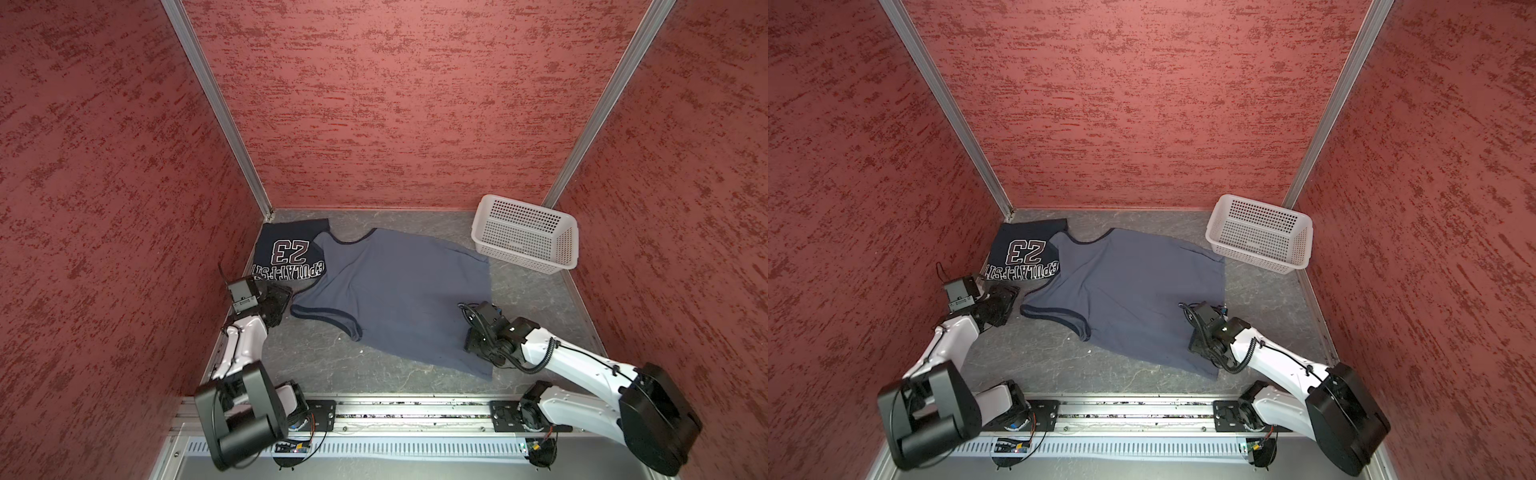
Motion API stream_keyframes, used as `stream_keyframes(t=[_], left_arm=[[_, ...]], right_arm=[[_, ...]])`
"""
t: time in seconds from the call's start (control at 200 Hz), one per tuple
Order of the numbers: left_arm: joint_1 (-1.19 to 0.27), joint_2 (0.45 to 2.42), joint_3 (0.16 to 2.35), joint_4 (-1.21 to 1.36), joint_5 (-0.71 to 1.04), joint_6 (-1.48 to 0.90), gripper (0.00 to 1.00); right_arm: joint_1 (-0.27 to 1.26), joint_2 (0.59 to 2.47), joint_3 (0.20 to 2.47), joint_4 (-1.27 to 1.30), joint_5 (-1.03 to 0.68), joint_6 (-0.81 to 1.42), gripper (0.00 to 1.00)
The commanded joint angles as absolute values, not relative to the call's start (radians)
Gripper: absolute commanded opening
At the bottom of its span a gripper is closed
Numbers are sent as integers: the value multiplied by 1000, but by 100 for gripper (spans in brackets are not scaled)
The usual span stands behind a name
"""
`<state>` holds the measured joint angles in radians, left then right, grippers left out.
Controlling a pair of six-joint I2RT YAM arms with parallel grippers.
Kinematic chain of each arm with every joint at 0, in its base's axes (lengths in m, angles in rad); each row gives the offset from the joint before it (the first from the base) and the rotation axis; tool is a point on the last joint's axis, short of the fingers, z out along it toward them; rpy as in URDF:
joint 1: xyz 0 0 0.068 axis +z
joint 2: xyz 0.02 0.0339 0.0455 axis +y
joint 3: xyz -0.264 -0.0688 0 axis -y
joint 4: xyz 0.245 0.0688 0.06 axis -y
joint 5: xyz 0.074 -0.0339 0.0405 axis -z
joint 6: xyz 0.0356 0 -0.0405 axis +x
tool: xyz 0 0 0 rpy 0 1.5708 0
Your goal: Fold and stack the tank tops
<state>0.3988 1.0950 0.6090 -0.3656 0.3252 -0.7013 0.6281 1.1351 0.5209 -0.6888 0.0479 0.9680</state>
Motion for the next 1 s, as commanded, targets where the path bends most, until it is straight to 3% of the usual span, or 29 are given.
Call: stream_keyframes(t=[0.0, 0.215, 0.446, 0.776, 0.997], left_arm=[[172, 972, 685, -595, 149, -612, 75], [-387, 1090, 740, -817, -72, -686, 77], [-729, 1343, 843, -944, -204, -789, 77], [-751, 1515, 852, -881, -279, -803, 68], [-684, 1486, 806, -862, -317, -796, 55]], right_arm=[[621, 1138, 559, -725, 122, 967, 68], [624, 1177, 572, -684, 116, 951, 68], [754, 1157, 669, -686, 162, 887, 68], [883, 1361, 657, -445, -8, 879, 68], [848, 1428, 622, -541, 79, 929, 69]])
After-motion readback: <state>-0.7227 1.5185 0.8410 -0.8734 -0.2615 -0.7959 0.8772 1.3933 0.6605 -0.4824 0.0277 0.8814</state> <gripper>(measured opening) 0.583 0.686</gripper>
